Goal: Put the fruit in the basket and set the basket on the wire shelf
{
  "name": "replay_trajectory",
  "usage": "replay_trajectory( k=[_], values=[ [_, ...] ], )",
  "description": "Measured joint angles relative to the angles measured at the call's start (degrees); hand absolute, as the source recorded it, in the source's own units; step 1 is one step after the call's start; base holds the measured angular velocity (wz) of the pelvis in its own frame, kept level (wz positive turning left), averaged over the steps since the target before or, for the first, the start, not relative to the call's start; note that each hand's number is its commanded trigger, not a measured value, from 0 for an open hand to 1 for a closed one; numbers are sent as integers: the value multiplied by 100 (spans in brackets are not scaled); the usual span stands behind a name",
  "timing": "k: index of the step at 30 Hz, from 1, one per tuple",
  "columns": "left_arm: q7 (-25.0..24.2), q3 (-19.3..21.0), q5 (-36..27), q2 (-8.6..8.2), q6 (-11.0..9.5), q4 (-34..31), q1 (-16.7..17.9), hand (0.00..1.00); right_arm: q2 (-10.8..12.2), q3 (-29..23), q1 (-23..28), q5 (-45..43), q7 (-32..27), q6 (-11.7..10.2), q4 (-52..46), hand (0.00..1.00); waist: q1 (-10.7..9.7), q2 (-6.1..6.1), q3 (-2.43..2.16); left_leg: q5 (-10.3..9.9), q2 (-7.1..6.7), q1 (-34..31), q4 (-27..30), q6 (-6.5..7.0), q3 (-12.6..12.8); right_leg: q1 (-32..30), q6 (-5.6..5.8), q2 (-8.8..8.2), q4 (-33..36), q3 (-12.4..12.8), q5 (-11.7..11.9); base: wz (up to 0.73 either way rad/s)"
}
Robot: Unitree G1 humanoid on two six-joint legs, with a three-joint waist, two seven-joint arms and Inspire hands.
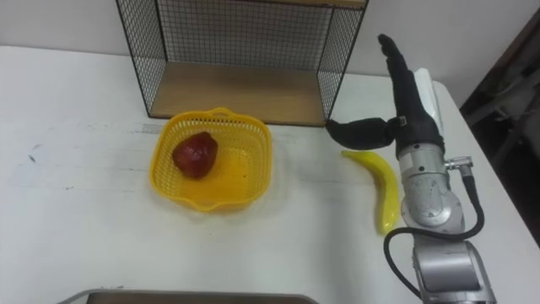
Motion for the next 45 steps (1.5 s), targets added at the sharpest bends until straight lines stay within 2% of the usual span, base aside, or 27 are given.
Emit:
replay_trajectory(
  k=[5, 10, 11, 16, 20, 22, 25, 28, 32, 45],
  values=[
    [15, 103, 7, -9, 92, -45, 22, 0, -22, -102, -28, 83, -316, 1, 218, 0, -37, 90, -45, 3, -2, -14, -14, 1, 28, -25, 0, 4, -1, 3, 0, -1],
    [70, 123, 4, -10, 236, -192, 31, 0, -24, -244, -48, 370, -356, 105, 506, 0, -82, 89, -47, 8, 9, 9, -40, -5, 59, -17, 0, 11, -1, 11, 0, -2],
    [69, 122, 5, -10, 282, -215, 45, 0, -41, -249, -77, 512, -348, 190, 520, 0, -87, 88, -47, 8, 10, 14, -45, -4, 62, -17, 0, 10, 0, 15, 0, -4],
    [48, 108, 6, -5, 393, -357, 57, 0, -178, -246, -291, 881, -295, 376, 981, 0, -89, 18, -55, 10, 14, 26, -49, 0, 81, -17, 0, 1, 1, 13, 0, -2],
    [46, 101, -15, -5, 473, -358, 71, 0, -197, -227, -404, 1023, -127, 472, 1350, 0, -57, -77, -49, 10, 21, 16, -43, 1, 95, -40, 0, 2, 6, 12, 0, 0],
    [46, 95, -15, -12, 516, -358, 84, 0, -215, -213, -436, 1033, -78, 589, 1404, 0, -16, -100, -44, 9, 22, 23, -46, 1, 101, -42, 0, 2, 5, 14, 0, -4],
    [46, 107, -11, -7, 578, -358, 94, 0, -345, -108, -484, 1006, 153, 653, 1517, 0, 87, -132, -37, 9, 18, 25, -51, 1, 101, -46, 0, 2, 6, 20, 0, 0],
    [35, 109, -38, -9, 627, -356, 127, 0, -350, -25, -686, 825, 409, 718, 1844, 0, 93, -137, -40, 9, 18, 31, -35, 1, 102, -39, 0, 1, 4, 1, 0, 1],
    [-59, 227, -47, -9, 638, -403, 170, 0, -352, -17, -715, 707, 700, 844, 1857, 0, 184, -140, -41, 9, 15, 12, -37, 1, 97, -42, 0, 0, 4, -27, 0, 0],
    [-72, 330, -47, -8, 662, -414, 165, 0, -354, -16, -725, -48, 1294, 901, 1855, 0, 205, -137, -40, 9, 17, 3, -38, 1, 88, -40, 0, -4, 4, -77, 0, 1]
  ],
)
